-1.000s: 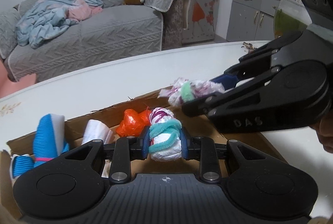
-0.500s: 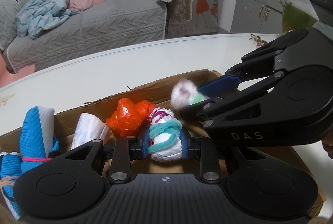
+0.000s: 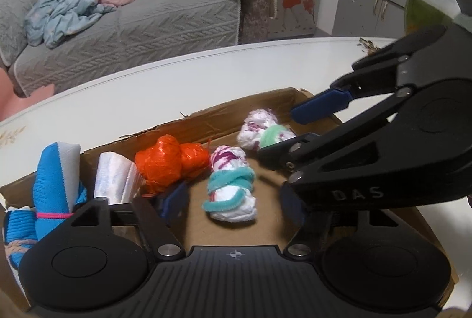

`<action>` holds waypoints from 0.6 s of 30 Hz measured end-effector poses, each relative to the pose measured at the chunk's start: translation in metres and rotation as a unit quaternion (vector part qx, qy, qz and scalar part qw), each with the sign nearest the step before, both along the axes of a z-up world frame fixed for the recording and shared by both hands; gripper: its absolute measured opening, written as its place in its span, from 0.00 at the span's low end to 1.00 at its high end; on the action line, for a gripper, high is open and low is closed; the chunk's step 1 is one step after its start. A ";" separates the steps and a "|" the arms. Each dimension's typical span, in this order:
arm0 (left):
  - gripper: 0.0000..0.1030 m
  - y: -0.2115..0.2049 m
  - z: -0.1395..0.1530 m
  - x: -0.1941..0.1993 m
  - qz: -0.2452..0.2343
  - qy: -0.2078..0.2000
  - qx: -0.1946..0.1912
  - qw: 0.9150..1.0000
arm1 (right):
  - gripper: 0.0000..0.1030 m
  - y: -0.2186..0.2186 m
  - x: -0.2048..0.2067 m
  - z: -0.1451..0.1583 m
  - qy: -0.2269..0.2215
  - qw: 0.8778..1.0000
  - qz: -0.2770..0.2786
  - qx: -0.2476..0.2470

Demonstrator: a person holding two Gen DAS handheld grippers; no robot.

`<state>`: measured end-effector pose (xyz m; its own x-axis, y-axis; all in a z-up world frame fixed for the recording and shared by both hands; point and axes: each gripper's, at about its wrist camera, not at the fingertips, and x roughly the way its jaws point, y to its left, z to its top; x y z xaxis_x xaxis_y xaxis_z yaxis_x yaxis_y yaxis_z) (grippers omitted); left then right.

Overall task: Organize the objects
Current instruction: 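Carry both floral bundles into the tray next to the orange bundle, then open both tools to release the floral bundles and withdraw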

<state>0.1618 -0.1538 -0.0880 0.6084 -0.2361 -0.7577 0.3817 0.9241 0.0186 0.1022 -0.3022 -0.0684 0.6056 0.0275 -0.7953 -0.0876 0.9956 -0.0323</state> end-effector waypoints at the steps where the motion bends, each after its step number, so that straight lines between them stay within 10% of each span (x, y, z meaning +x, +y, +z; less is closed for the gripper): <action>1: 0.80 0.000 0.001 -0.001 0.000 0.002 -0.001 1.000 | 0.44 0.001 0.000 0.000 0.001 1.000 0.001 -0.001; 18: 0.88 0.008 0.013 -0.007 0.009 0.034 0.000 0.999 | 0.56 0.008 -0.001 0.011 0.006 1.000 0.008 -0.021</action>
<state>0.1545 -0.1459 -0.0749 0.5598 -0.2254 -0.7974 0.3651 0.9310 -0.0068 0.1011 -0.2941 -0.0573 0.5959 0.0044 -0.8031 -0.1050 0.9918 -0.0725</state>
